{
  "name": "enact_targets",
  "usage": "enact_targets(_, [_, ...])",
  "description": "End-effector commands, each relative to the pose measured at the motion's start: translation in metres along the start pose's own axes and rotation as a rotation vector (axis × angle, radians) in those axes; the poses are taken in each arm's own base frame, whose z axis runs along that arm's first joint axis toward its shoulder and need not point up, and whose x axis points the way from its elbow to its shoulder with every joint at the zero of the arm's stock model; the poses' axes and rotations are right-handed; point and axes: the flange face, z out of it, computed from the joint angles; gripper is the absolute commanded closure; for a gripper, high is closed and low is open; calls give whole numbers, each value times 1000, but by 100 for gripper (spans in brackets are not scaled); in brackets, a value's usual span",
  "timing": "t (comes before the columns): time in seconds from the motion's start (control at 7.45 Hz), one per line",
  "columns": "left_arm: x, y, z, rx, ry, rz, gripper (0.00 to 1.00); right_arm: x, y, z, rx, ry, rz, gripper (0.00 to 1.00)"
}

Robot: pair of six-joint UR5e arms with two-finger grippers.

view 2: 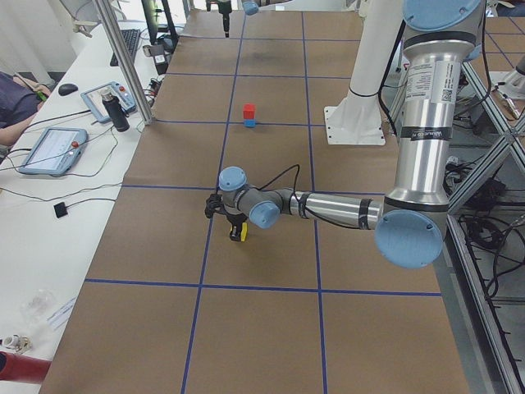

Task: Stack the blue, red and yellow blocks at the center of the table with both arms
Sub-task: 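Carry the yellow block with the left gripper onto the red block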

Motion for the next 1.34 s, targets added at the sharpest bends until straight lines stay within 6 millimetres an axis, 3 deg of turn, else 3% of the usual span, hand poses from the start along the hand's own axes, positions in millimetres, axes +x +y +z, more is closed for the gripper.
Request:
enact_targets(0.0, [10,49,-50,-17,-13,-17,100,0,0,0,1,0,-2,0])
enact_targets(0.13, [22,52,-57,-18,-6,-41,100,-2,-1,-1,3,-1,-4,0])
enact_targets(0.27, [63,46,-55,-20,21,-107,100,-2,0,-1,2,-2,1,0])
enact_targets(0.4, [148,10,-58,-45,44,-166,100,-2,0,-1,2,-2,1,0])
enact_targets(0.54, [248,-48,-104,-80,14,-205,100,-2,-1,-2,3,-3,0,0])
enact_targets(0.67, [337,-77,-162,-120,-26,-226,100,-2,-1,-1,2,-2,1,0])
enact_targets(0.8, [377,-82,-194,-112,-7,-217,100,-1,-1,1,-2,-1,0,0])
enact_targets(1.07, [432,-71,-196,-126,26,-210,100,1,1,1,-3,-4,1,0])
enact_targets(1.21, [460,-76,-195,-137,31,-228,100,1,1,1,-3,-4,1,0])
